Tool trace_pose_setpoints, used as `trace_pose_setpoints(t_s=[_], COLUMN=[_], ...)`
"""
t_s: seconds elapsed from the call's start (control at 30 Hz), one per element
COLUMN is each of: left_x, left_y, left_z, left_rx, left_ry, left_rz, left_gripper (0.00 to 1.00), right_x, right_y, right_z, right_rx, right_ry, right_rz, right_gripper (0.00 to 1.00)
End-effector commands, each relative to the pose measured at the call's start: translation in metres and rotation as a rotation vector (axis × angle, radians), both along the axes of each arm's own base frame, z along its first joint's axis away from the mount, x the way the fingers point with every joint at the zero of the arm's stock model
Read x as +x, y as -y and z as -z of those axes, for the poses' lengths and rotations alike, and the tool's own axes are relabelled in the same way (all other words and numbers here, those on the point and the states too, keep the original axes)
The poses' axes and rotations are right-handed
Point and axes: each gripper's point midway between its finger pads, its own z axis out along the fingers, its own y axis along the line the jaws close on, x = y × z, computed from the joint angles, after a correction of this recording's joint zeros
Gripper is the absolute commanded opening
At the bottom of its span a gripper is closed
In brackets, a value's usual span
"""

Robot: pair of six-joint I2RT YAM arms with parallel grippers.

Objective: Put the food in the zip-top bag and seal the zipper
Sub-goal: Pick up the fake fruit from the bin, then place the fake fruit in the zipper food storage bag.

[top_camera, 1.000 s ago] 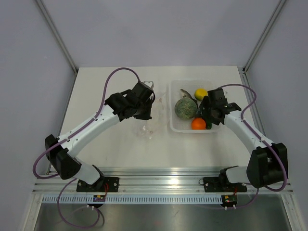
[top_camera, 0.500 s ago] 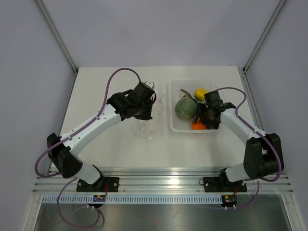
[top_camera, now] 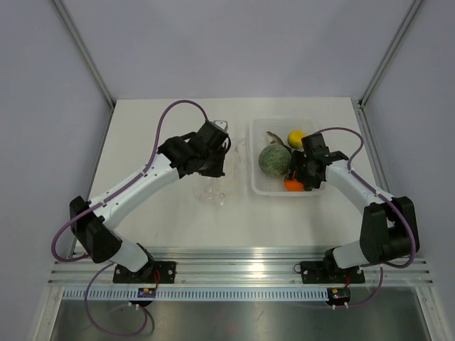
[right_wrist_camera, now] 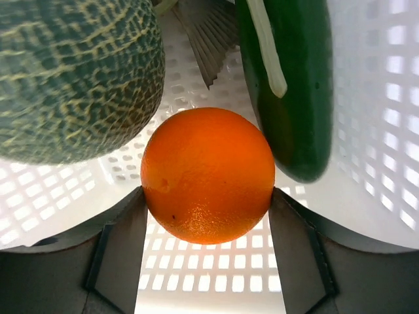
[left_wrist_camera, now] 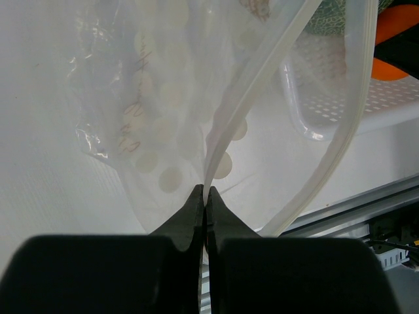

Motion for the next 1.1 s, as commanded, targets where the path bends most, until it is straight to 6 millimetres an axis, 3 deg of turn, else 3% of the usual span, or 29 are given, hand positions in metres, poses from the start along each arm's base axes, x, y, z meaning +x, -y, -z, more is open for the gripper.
trace_pose_setpoints(t_s=[0.0,0.3,0.47,0.6,0.77,0.93,1.07], left_x=[0.007,0.015,0.018,0.018,0.018,0.017,0.016], left_y=[0.001,0.013,0.019,0.021,0.022,0.025,0.025], left_z=[-0.017,-0.023,-0.025,-0.026,-0.027,-0.027,-0.030], left_rx=[-0.038,-0.060,-0.071,-0.080,-0.090,-0.099,-0.107], left_ry=[0.058,0.058,0.055,0.051,0.048,0.039,0.042], left_rz=[-0.011,0.008,0.016,0.020,0.022,0.031,0.034], left_gripper=[0.00,0.00,0.00,0.00,0.00,0.00,0.00], right_x=[0.004,-0.006,-0.018,-0.032,-0.043,-0.049,-0.035], right_y=[0.005,-0.007,-0.039,-0.086,-0.138,-0.185,-0.198], right_z=[-0.042,-0.143,-0.186,-0.218,-0.237,-0.233,-0.224], right_rx=[-0.006,0.107,0.209,0.299,0.408,0.423,0.400], right_ry=[0.110,0.321,0.390,0.443,0.470,0.439,0.432], right_rz=[0.010,-0.020,-0.080,-0.186,-0.283,-0.373,-0.364], right_gripper=[0.56,0.53,0.53,0.53,0.53,0.54,0.56])
